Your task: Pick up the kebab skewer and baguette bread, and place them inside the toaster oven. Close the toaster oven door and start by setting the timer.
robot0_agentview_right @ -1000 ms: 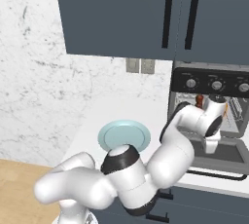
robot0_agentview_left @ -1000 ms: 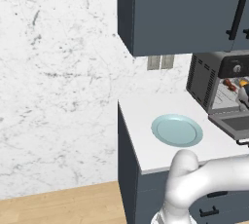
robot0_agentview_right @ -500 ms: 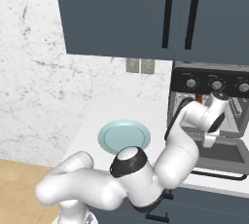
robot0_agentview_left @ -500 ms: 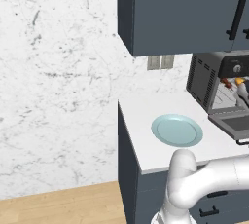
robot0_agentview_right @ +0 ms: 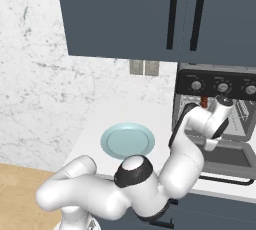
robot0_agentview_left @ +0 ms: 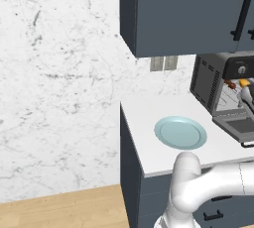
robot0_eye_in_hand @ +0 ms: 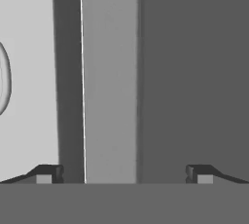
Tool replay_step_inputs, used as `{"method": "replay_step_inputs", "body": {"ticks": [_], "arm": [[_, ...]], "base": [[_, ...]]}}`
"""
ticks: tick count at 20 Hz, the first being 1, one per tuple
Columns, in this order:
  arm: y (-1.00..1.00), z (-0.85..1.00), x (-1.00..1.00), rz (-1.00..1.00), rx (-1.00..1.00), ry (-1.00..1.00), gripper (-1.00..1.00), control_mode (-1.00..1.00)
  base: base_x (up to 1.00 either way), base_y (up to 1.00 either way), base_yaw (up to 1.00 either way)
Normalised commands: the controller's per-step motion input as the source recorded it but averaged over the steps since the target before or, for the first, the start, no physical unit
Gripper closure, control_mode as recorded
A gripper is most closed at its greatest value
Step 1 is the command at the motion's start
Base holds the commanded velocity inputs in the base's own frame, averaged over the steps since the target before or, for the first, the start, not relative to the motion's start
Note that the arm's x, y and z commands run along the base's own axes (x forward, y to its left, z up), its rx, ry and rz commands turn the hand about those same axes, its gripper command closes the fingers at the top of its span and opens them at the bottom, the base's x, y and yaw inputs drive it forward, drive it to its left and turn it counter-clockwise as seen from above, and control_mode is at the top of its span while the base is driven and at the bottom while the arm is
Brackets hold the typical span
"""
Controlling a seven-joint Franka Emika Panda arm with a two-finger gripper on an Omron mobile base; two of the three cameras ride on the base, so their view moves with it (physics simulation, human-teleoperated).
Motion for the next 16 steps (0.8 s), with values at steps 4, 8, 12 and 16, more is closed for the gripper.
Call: {"method": "replay_step_inputs", "body": {"ticks": [4,8,12,16], "arm": [[0.0,0.1,-0.35,-0.01,0.0,-0.04,-1.0,-1.0],[0.13,0.53,-0.79,0.0,0.0,-0.04,-1.0,-1.0],[0.16,0.8,-0.87,0.03,0.0,-0.08,-1.0,-1.0],[0.26,0.59,-0.75,0.19,0.0,-0.15,-1.0,-1.0]], "base": [[0.0,0.0,0.0],[0.0,0.0,0.0],[0.0,0.0,0.0],[0.0,0.0,0.0]]}}
